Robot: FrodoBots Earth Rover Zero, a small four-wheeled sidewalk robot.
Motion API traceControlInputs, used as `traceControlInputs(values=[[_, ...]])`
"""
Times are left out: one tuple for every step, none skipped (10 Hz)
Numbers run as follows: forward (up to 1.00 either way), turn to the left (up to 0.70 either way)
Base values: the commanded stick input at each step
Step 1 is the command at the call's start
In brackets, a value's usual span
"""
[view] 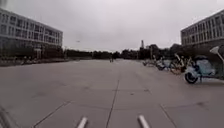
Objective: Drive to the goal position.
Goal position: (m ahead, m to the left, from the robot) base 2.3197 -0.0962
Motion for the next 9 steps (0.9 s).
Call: traceControlInputs(values=[[0.70, 0.00], [0.70, 0.00], [0.70, 0.00], [0.70, 0.00], [0.70, 0.00], [0.70, 0.00], [0.70, 0.00], [0.70, 0.00], [0.70, 0.00]])
